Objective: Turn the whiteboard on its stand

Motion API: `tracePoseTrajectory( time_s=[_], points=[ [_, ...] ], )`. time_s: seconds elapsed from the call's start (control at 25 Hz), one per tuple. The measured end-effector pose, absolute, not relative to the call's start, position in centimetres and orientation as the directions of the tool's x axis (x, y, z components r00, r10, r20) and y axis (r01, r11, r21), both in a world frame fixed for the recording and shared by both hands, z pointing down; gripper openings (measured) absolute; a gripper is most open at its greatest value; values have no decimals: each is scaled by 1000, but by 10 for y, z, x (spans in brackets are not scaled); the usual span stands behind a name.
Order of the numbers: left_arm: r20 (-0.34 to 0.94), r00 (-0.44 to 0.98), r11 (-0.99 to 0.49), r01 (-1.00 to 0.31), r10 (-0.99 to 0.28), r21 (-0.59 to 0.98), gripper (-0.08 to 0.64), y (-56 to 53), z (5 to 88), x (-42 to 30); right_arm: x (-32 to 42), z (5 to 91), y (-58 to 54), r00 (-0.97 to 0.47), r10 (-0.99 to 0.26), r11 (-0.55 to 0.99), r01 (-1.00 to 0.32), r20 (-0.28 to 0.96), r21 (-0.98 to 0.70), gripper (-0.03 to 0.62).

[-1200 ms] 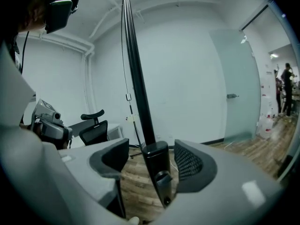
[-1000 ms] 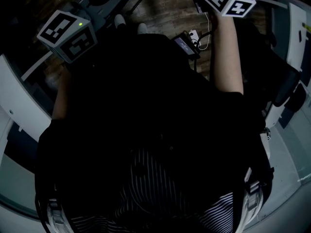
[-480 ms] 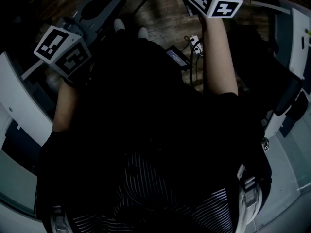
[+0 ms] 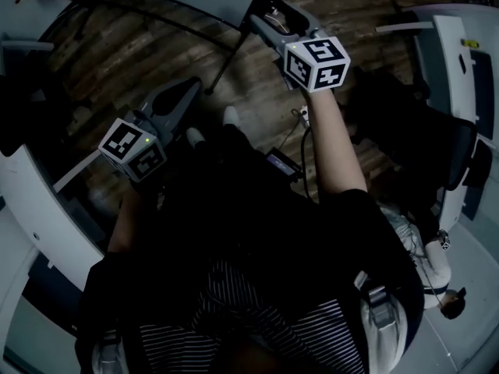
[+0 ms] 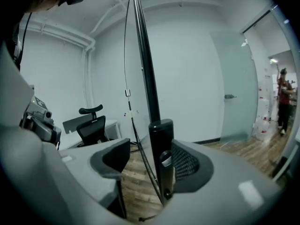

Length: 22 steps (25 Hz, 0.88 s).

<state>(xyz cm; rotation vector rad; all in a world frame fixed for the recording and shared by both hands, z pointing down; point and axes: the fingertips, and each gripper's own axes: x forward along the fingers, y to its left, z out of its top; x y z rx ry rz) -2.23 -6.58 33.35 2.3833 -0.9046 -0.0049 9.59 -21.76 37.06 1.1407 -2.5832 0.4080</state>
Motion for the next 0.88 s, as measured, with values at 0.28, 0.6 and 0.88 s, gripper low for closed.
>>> tracePoseTrajectory(
  time_s=[0.28, 0.6, 0.88],
  points=[
    [180, 787, -610, -581, -590, 539, 5, -42, 346, -44, 96, 366, -230, -602, -704, 618, -781, 376, -92, 275],
    [198, 769, -587, -602, -607, 541, 5, -17, 353, -64, 84, 370, -247, -590, -707, 626, -779, 390, -42, 275],
    [187, 746, -573, -624, -640, 530, 5, -10, 345, -77, 90, 369, -253, -573, -719, 608, -793, 393, -43, 186]
  ],
)
